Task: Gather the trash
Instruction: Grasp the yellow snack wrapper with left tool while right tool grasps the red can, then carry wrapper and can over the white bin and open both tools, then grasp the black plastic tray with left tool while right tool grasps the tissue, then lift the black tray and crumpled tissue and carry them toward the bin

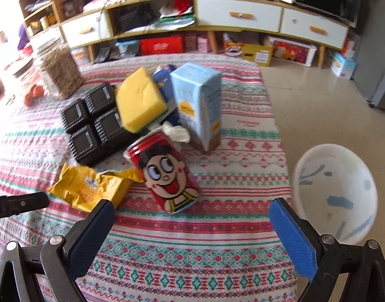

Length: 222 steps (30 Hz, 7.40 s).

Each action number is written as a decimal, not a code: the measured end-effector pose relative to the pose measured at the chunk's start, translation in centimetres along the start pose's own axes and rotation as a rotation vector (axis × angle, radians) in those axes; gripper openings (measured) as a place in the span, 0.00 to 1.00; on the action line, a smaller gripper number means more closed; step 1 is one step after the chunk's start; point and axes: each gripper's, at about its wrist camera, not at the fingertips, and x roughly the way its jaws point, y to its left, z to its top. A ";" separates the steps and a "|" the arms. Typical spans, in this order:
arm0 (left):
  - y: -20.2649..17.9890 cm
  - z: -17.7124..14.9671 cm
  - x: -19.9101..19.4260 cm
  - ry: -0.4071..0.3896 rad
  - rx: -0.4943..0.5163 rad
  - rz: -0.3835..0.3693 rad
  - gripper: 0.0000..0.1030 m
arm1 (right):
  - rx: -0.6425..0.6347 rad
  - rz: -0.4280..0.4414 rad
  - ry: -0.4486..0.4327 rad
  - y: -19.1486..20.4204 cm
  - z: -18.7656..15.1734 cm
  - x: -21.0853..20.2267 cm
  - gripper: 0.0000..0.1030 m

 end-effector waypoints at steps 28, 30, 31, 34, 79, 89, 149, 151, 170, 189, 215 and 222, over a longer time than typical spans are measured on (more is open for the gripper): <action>-0.5 0.1 0.7 -0.088 -0.030 -0.070 0.18 | -0.230 0.046 0.199 2.0 2.0 7.5 0.51; -0.6 -0.4 0.1 -0.094 -0.006 -0.059 0.18 | -0.203 0.060 0.203 1.5 1.9 7.3 0.51; -0.6 -0.6 -0.2 -0.098 0.009 -0.051 0.18 | -0.191 0.063 0.201 1.4 1.9 7.2 0.51; -0.9 -1.3 -0.9 -0.105 0.046 -0.034 0.18 | -0.160 0.079 0.197 1.0 1.8 6.8 0.51; -30.2 -6.6 6.0 -0.169 0.581 0.015 0.18 | 0.306 -0.104 0.034 -18.4 0.2 -2.0 0.51; -35.2 -6.1 12.9 -0.095 0.610 0.035 0.18 | 0.364 -0.251 0.114 -23.7 0.1 0.1 0.52; -2.1 8.8 0.6 -0.067 0.044 0.113 0.69 | 0.140 0.039 0.095 -10.5 3.5 3.9 0.76; -1.1 8.9 1.6 -0.046 0.006 0.083 0.69 | 0.130 0.049 0.100 -9.7 3.6 4.4 0.76; -0.7 11.0 6.7 -0.090 -0.104 -0.214 0.69 | 0.314 0.298 0.153 -3.0 3.6 10.1 0.76; -0.4 9.6 4.1 -0.157 -0.058 -0.109 0.59 | 0.424 0.324 0.135 -0.8 4.1 13.2 0.38; -3.3 6.2 -3.4 -0.201 0.100 0.106 0.59 | 0.318 0.312 0.107 -1.8 2.7 6.2 0.18; -4.6 5.5 -5.0 -0.238 0.123 0.117 0.59 | 0.279 0.283 0.033 -2.5 2.6 3.3 0.18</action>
